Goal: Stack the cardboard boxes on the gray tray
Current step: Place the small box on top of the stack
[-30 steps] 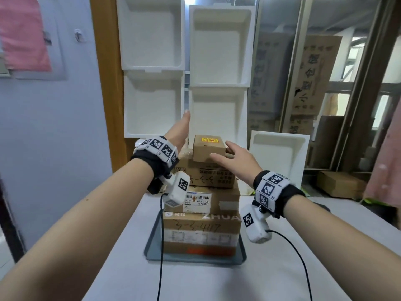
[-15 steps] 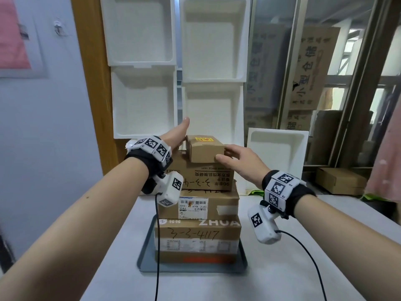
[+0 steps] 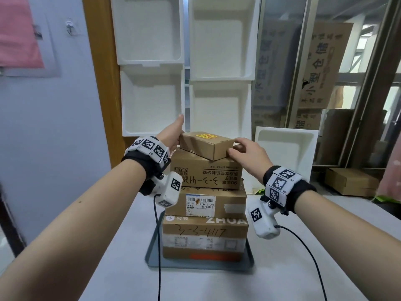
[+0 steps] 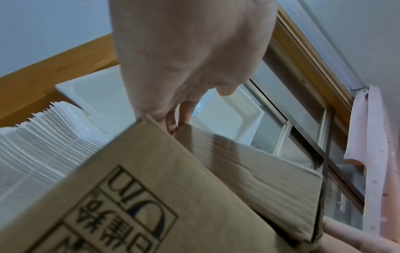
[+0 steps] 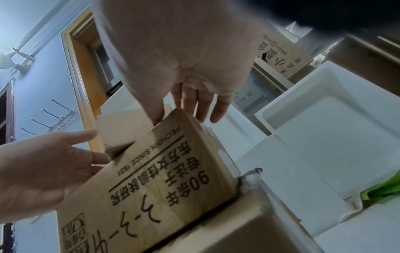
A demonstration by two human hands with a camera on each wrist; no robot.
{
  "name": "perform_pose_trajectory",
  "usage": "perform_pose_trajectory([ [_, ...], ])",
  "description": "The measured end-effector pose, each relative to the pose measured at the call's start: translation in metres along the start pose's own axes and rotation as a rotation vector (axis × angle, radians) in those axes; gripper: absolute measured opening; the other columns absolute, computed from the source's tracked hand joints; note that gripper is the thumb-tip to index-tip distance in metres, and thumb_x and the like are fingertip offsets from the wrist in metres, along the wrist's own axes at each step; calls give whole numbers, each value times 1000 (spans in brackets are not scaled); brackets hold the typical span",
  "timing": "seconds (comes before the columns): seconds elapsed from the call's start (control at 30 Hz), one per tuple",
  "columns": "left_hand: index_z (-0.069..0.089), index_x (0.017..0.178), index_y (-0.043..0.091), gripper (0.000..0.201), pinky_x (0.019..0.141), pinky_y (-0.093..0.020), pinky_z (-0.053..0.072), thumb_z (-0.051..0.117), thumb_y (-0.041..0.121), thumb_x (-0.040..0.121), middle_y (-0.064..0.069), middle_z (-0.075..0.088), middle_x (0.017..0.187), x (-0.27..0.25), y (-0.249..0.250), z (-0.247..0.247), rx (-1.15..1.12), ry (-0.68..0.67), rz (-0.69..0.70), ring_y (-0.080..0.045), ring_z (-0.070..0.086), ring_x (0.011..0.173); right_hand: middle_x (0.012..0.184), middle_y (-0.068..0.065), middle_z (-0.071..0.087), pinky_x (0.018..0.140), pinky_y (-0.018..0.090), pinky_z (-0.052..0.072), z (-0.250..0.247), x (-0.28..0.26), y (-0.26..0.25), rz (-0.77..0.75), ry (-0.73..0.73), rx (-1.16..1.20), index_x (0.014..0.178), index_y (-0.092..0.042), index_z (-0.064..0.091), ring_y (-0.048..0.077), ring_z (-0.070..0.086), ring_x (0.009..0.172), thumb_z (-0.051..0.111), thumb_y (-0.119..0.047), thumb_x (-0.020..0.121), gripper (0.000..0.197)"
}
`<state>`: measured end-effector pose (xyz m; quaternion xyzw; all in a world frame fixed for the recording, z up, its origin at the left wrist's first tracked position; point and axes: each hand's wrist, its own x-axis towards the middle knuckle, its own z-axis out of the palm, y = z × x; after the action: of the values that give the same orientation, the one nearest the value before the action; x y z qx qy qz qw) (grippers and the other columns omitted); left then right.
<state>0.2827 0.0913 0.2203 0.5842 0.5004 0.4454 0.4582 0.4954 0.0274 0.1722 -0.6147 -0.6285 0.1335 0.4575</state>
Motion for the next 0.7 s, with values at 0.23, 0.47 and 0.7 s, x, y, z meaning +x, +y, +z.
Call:
perform_pose_trajectory([
  [0.23, 50, 132, -3, 78, 114, -38, 32, 26, 62, 96, -21, 54, 133, -12, -10, -19, -21, 13, -8, -31, 45, 131, 121, 5, 64, 96, 34, 47, 9, 0, -11, 77, 81, -81, 124, -11, 58, 22, 57, 114, 64, -34, 87, 44],
  [0.47, 26, 148, -5, 85, 118, -38, 22, 19, 62, 96, -20, 34, 153, -19, -16, -22, -127, -54, -12, -29, 33, 141, 105, 3, 70, 86, 33, 45, 11, -20, -24, -4, 69, -12, 109, -14, 70, 24, 60, 103, 41, -41, 100, 40],
  [0.7, 29, 148, -1, 89, 117, -37, 17, 16, 68, 93, -16, 34, 154, -26, -15, -21, -92, -96, 1, -26, 32, 143, 133, 8, 62, 106, 37, 38, 13, -24, -33, -3, -87, 46, 135, -15, 57, 27, 53, 126, 23, -58, 100, 65],
])
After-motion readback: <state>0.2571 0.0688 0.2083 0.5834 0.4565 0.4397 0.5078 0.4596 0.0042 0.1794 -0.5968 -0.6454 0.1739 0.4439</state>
